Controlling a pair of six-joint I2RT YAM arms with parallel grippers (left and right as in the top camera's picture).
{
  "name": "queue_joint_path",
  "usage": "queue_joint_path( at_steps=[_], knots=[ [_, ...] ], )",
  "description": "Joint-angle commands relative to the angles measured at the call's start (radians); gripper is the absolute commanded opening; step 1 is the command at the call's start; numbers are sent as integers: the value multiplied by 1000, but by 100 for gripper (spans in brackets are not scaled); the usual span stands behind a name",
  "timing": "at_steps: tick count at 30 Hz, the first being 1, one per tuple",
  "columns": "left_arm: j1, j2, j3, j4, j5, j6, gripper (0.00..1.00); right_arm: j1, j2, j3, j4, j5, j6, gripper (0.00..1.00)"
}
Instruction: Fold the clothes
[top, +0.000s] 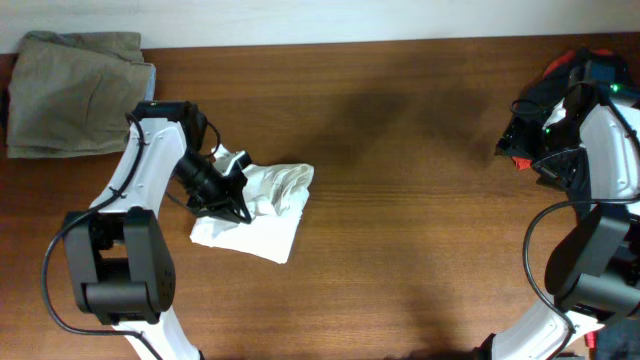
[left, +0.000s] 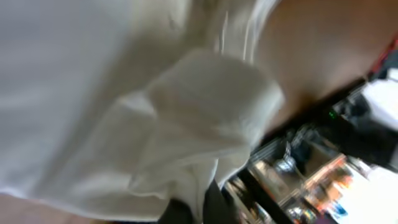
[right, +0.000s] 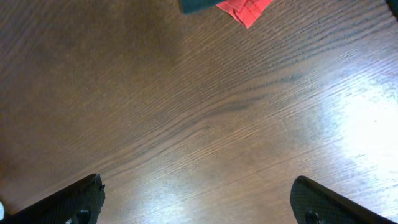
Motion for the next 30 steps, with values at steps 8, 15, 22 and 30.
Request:
queue_joint_path(
  at_steps=[8,15,22,30],
  knots=[
    [-189,-9,-77,-61,33,3,24,0,-4,-2,0,9,-2,99],
    [-188,-10,14,-11,68,2,66,0,-4,-2,0,9,-2,99],
    [-227,27,28,374,-57,-176,53,0,-4,-2,0,9,-2,99],
    [-318,149,28,403,-87,-209,41,0,-4,-2,0,9,-2,98]
  ],
)
